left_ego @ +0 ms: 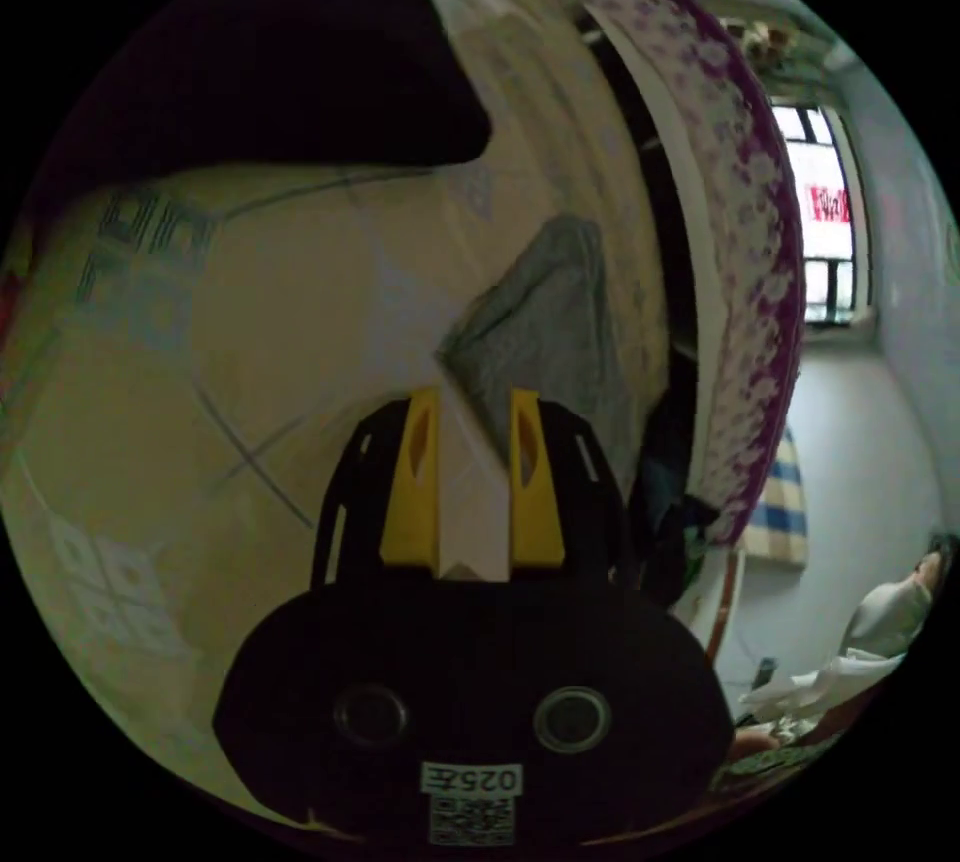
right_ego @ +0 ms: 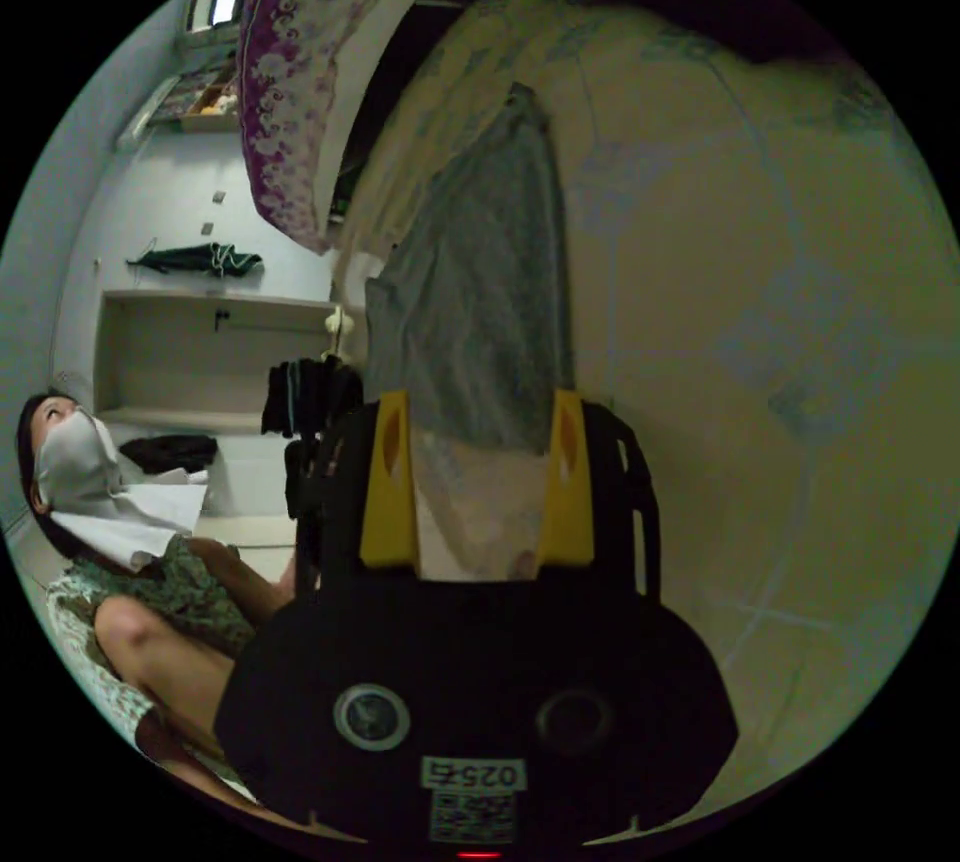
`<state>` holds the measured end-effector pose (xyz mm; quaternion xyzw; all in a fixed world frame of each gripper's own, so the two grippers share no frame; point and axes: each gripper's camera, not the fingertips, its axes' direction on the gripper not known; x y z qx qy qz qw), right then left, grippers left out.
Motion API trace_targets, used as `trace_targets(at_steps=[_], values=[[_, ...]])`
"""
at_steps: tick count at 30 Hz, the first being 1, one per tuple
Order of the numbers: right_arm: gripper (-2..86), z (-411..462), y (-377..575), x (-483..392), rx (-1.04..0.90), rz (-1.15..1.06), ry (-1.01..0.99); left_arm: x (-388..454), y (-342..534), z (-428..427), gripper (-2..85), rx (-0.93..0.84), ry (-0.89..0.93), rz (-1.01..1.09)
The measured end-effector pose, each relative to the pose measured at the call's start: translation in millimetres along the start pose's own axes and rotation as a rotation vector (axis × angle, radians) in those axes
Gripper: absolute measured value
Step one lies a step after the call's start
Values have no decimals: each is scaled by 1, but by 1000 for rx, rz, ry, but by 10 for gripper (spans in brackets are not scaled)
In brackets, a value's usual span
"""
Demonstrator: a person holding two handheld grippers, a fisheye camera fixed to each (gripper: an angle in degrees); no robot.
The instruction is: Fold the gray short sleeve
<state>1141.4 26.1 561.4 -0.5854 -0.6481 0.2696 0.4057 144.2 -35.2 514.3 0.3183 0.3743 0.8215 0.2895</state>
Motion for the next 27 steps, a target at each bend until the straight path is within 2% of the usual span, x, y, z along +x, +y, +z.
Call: trace_targets(at_steps=[5,8,13,15,19,23,24,27], values=[[120,1,-16,14,50,20,-94,-2,-10,-13,63,-23,65,34],[24,-2,-30,16,42,23,51,-7,-28,-12,9,-59,66,33],[2,-37,-5,25,138,126,127,-12,-58,-24,-13,-101,78,60],[0,-42,29,18,116,142,177,-2,-79,-27,-13,-184,25,164],[6,-11,83,-14,-91,60,248,22,-107,-23,-11,-315,-66,347],[52,72,124,-51,-474,-150,47,46,-128,-29,1,-396,-216,568],[71,85,130,-56,-534,-186,29,44,-133,-38,17,-381,-239,559],[115,71,126,-59,-551,-217,-6,26,-137,-73,69,-341,-213,499]])
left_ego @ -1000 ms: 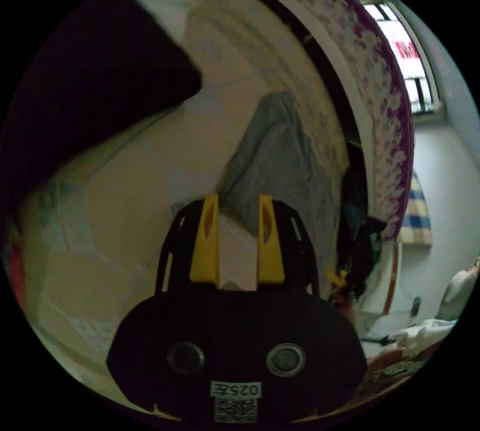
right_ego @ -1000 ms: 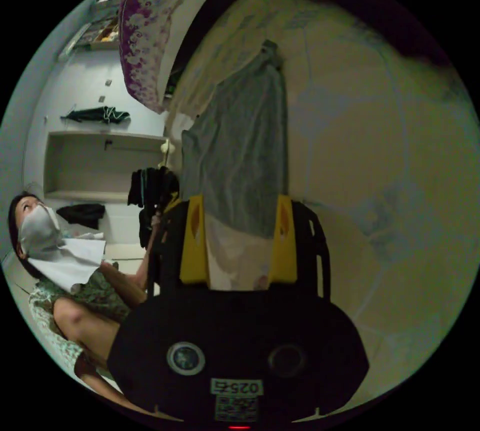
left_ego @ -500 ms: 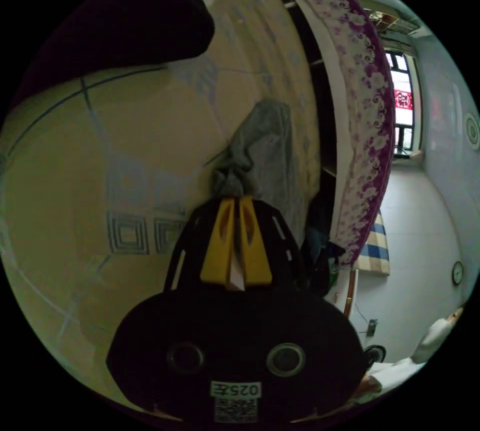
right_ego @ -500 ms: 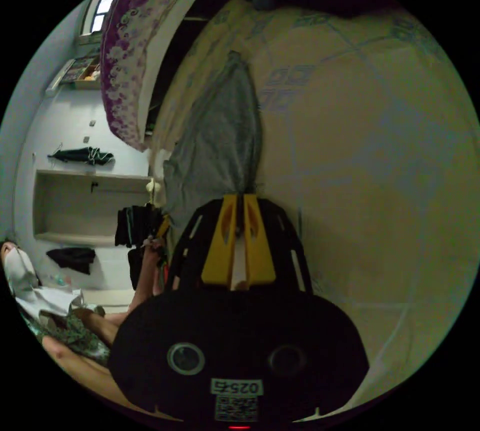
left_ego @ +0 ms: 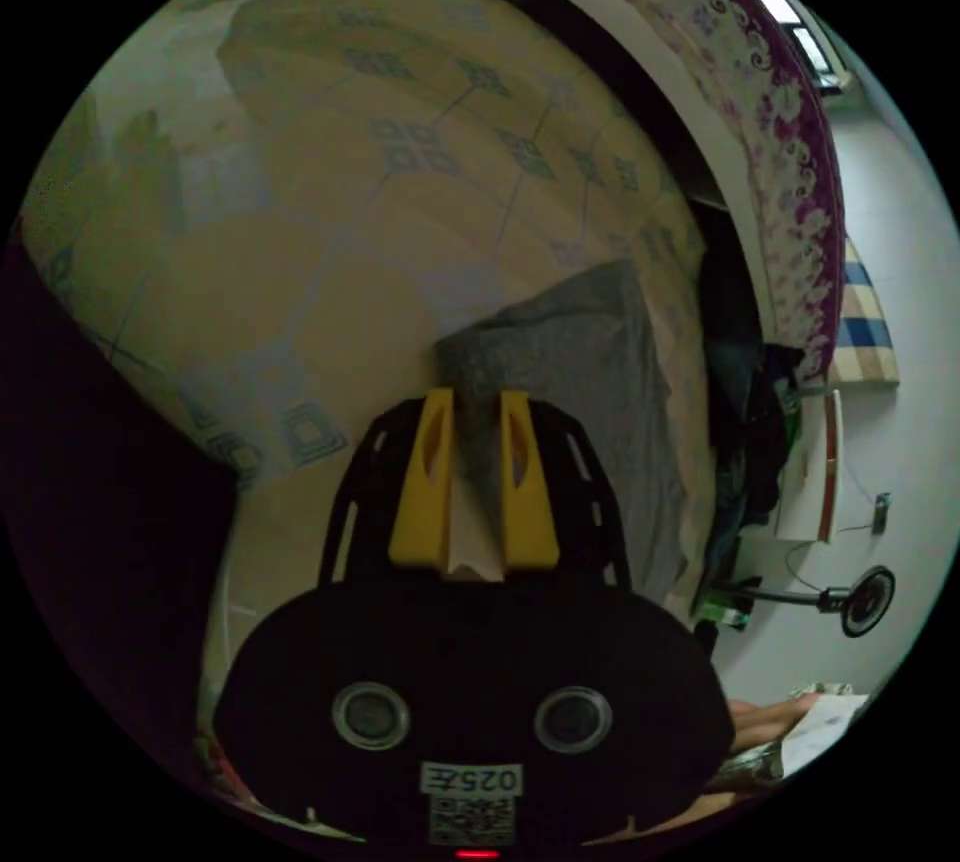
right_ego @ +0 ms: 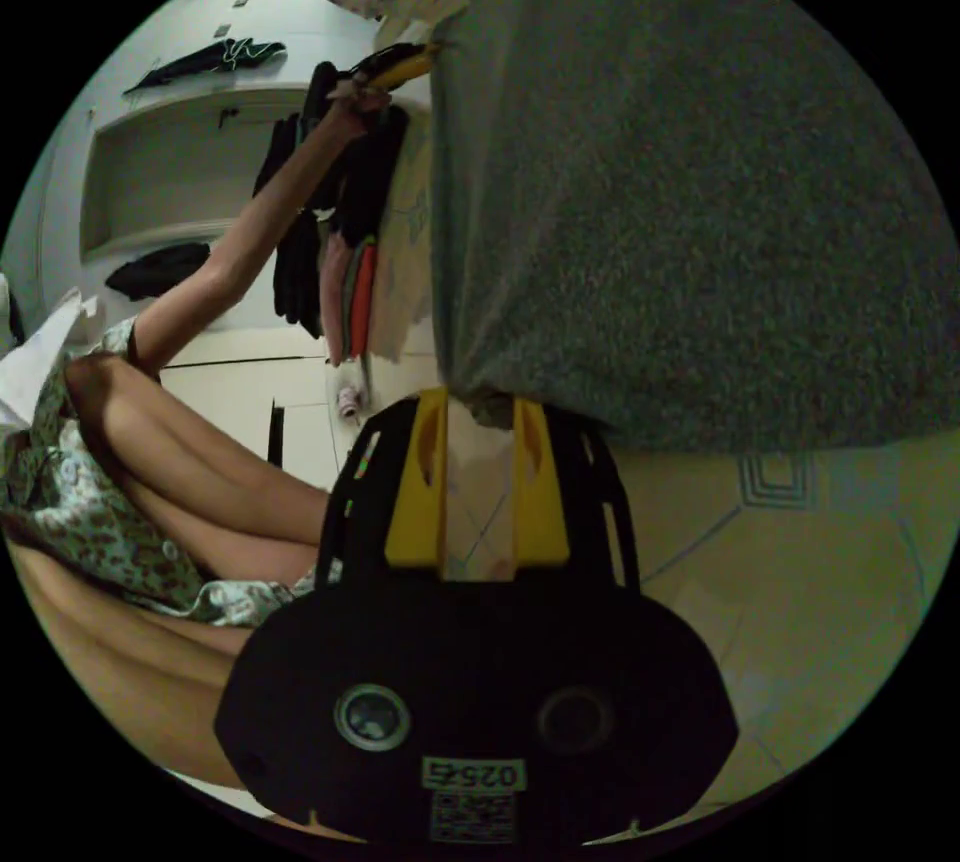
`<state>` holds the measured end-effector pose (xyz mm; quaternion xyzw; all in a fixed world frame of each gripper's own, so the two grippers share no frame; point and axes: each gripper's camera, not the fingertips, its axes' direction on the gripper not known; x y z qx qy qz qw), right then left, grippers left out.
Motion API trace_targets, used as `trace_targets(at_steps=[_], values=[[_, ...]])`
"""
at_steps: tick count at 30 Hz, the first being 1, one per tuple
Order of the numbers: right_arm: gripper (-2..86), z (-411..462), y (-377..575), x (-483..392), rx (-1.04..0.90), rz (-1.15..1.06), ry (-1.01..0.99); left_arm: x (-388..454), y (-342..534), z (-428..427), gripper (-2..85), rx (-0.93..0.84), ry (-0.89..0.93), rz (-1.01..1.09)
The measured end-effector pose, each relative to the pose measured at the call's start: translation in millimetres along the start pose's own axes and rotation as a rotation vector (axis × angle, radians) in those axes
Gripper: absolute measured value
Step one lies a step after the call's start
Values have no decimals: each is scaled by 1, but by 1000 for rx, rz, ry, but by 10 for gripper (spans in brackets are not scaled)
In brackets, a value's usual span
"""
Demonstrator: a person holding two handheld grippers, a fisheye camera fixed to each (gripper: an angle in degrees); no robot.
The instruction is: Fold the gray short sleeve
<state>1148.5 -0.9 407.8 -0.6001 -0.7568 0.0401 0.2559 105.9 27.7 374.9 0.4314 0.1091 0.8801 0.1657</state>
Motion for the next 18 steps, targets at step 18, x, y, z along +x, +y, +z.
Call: trace_targets(at_steps=[18], values=[[185,-234,-268,122,-126,-1,-137,-59,244,-36,70,88,641,-282]])
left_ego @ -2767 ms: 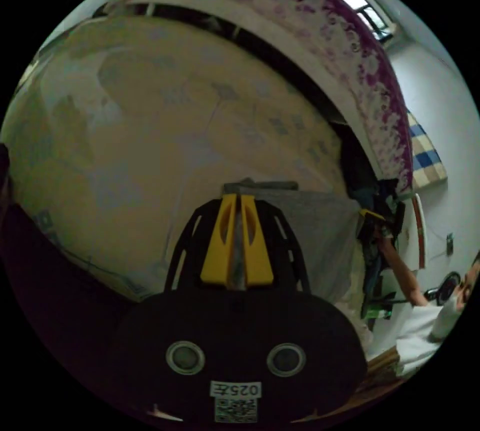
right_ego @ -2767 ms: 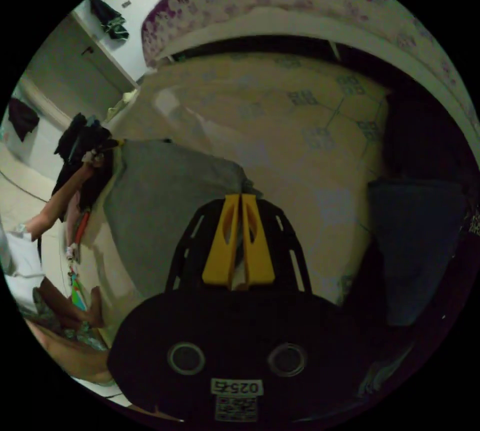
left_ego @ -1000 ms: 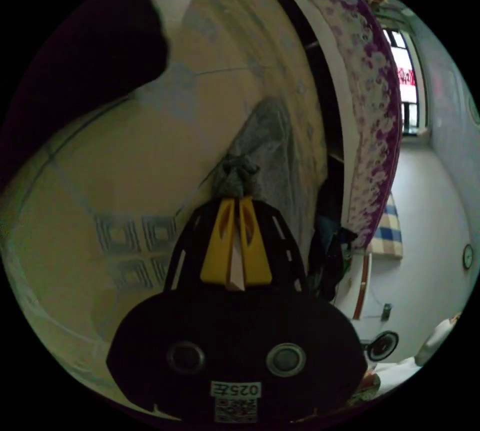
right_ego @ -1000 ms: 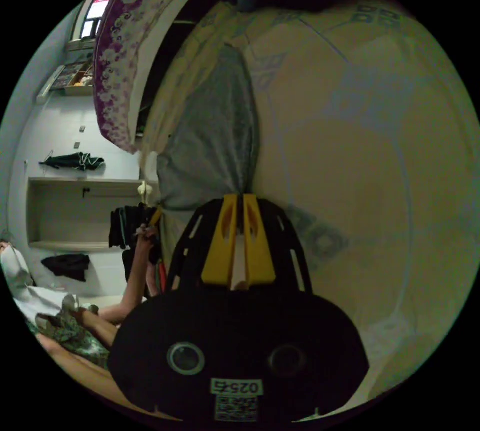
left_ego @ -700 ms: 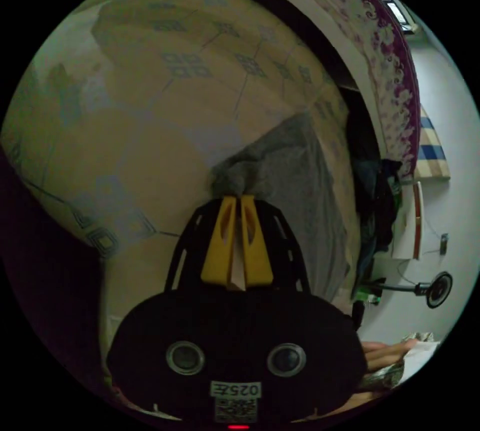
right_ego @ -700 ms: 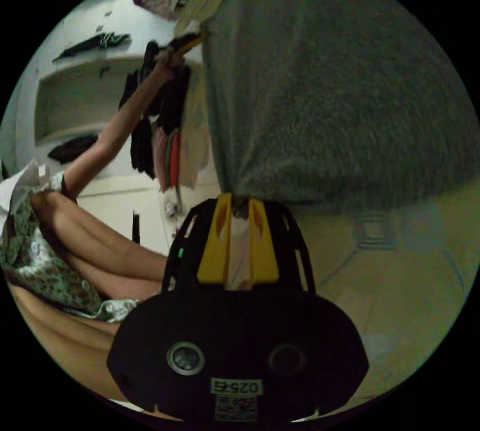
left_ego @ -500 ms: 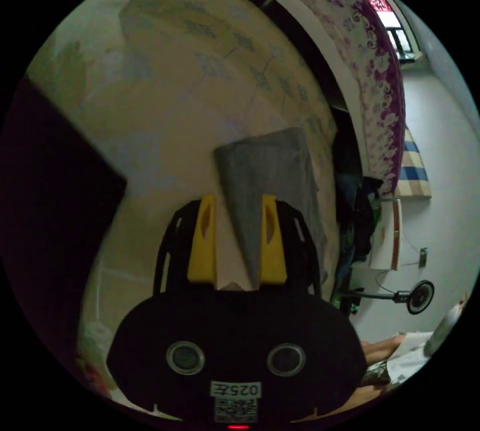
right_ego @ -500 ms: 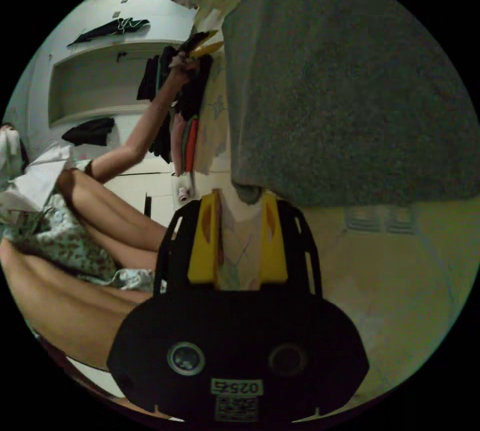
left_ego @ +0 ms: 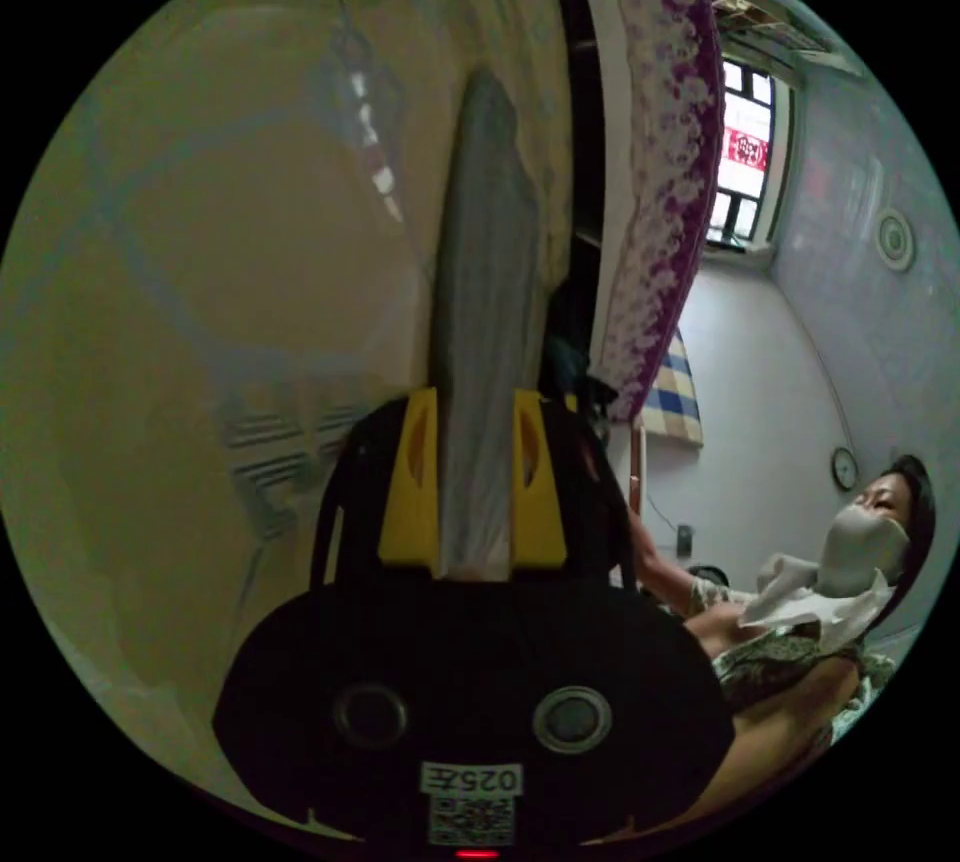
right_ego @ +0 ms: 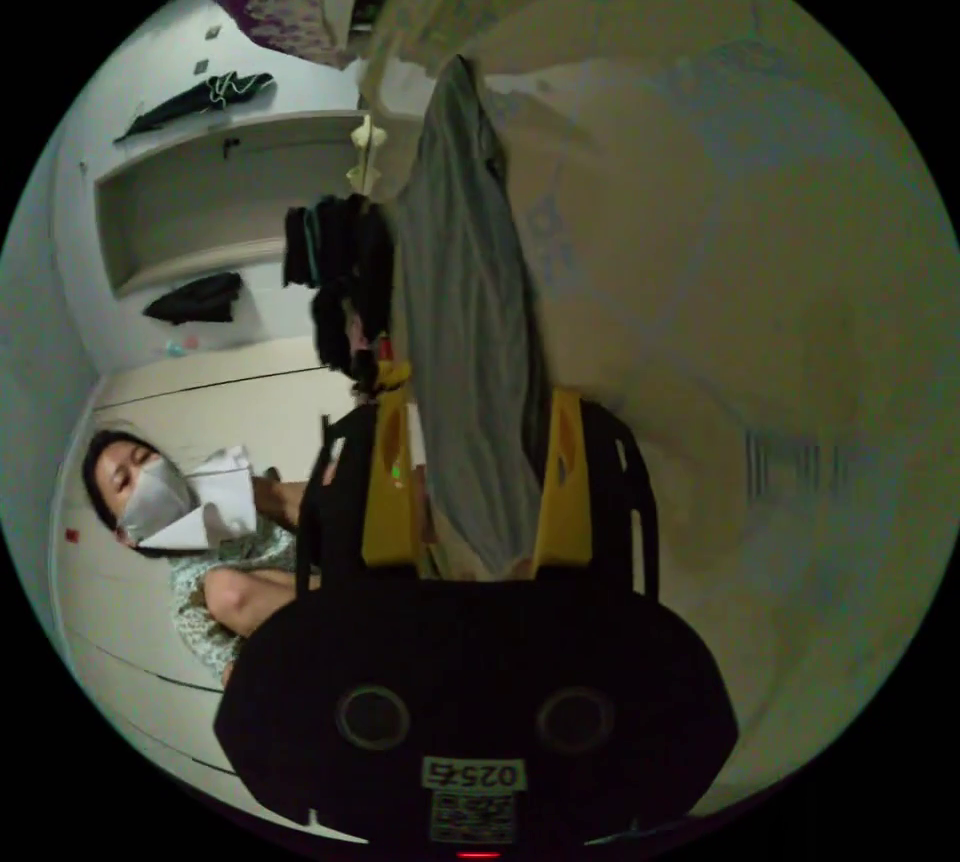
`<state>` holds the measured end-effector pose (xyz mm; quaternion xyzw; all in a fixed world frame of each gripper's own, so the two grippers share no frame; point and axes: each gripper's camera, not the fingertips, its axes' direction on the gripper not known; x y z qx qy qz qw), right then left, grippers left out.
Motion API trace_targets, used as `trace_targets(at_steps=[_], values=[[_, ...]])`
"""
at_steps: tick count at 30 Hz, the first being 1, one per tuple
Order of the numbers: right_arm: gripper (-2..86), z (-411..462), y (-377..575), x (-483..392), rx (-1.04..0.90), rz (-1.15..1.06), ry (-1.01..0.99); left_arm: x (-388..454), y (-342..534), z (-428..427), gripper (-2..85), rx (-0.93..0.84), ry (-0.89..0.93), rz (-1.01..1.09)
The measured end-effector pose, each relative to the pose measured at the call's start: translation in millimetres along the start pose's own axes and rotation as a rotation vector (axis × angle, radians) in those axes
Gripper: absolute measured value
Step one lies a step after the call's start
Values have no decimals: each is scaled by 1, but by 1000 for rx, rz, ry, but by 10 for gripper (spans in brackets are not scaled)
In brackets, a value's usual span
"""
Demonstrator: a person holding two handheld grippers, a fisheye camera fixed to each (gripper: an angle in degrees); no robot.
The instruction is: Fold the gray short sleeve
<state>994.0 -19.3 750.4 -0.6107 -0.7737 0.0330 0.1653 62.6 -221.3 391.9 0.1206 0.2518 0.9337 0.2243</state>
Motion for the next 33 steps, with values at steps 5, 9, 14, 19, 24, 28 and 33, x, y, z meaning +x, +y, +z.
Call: trace_targets(at_steps=[5,9,14,19,24,28,33], values=[[161,12,-63,1,-64,-62,-80,9,-17,9,63,-68,40,17],[178,19,-90,-9,-147,-85,-88,11,-25,-10,72,-55,67,-22],[164,18,-110,-17,-122,-118,-38,14,-22,-36,62,-5,36,-8],[175,20,-115,-25,-100,-157,-79,27,-23,-40,61,5,1,4],[146,30,-117,-31,-41,-153,-48,35,-31,-29,49,-56,64,40],[114,47,-121,-40,-55,-185,-45,45,-41,-18,41,-74,79,42],[114,58,-134,-57,-92,-188,-58,50,-53,-12,25,-90,164,8]])
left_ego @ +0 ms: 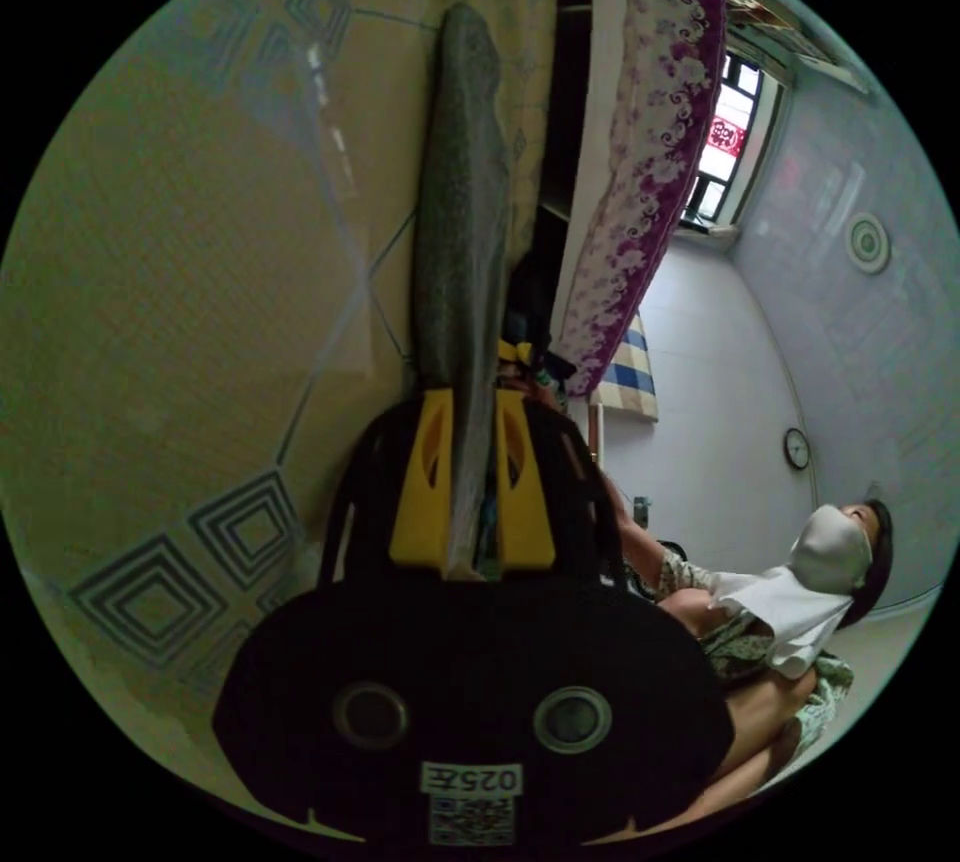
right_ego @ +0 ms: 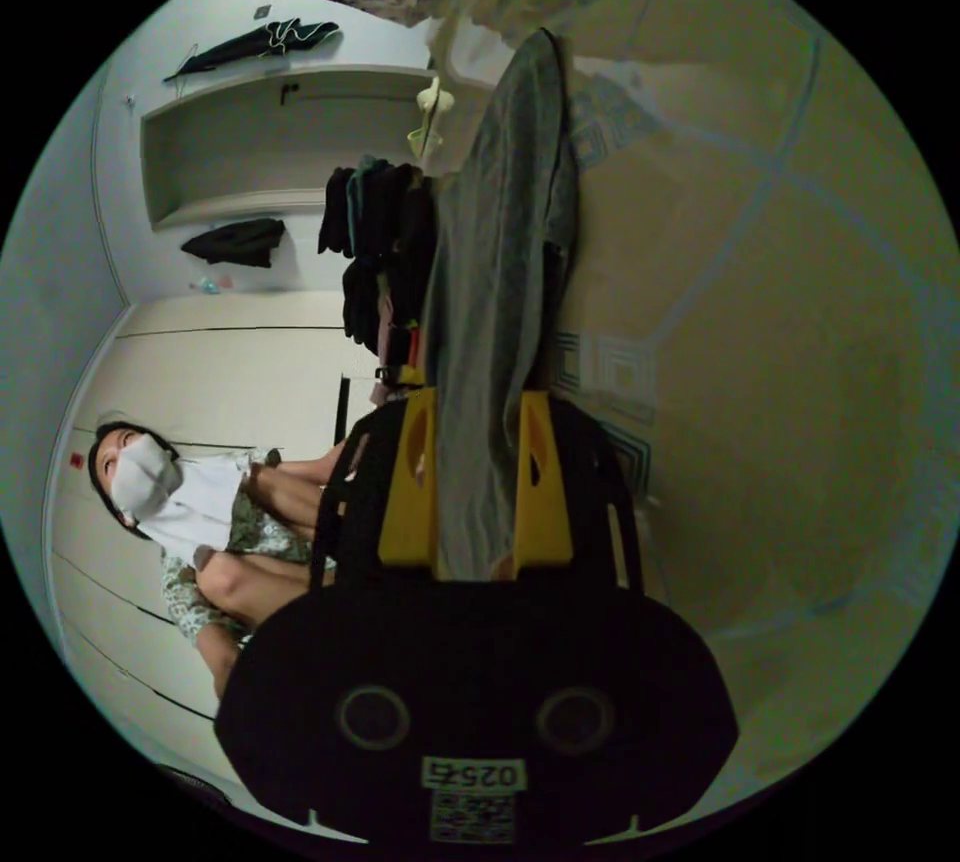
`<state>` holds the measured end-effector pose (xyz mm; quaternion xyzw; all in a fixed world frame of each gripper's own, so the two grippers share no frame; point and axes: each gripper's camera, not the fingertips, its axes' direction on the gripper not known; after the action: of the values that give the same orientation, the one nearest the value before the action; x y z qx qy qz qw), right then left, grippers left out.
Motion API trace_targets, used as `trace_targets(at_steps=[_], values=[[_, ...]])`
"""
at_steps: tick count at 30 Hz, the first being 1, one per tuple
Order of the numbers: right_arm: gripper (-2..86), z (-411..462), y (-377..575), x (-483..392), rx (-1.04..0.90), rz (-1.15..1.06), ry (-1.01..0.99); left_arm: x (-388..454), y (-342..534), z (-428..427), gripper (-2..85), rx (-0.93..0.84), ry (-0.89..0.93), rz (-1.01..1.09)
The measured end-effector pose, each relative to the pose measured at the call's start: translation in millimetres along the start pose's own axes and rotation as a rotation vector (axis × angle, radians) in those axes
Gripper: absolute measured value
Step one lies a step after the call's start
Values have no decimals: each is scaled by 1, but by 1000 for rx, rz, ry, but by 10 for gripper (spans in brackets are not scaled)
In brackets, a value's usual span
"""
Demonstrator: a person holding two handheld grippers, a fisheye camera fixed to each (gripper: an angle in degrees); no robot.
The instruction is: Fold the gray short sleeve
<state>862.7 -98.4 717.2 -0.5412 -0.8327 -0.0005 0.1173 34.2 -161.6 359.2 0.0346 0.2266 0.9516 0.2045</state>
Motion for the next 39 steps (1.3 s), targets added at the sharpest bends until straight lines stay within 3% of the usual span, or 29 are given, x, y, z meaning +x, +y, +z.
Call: trace_targets(at_steps=[4,10,13,17,20,28,32,36,39], values=[[102,4,-8,-10,-5,8,16,7,-9,4,11,-14,12,-6],[7,23,-22,-28,-42,41,48,22,-37,14,-10,-49,-3,9],[-2,24,-15,-34,10,52,-46,29,-48,20,-9,-77,12,1],[-4,-2,24,-43,236,42,-239,38,-60,19,-9,-114,38,5],[-5,-19,54,-59,336,51,-318,50,-69,12,-9,-109,153,22],[-5,-49,81,-155,348,-34,-351,122,-134,16,-9,-135,245,124],[-5,-59,57,-185,388,-26,-331,166,-192,55,-9,-223,150,146],[-5,-46,55,-201,302,31,-222,181,-207,70,-9,-228,-21,199],[-5,-41,73,-204,350,48,-271,164,-207,69,-9,-202,48,136]])
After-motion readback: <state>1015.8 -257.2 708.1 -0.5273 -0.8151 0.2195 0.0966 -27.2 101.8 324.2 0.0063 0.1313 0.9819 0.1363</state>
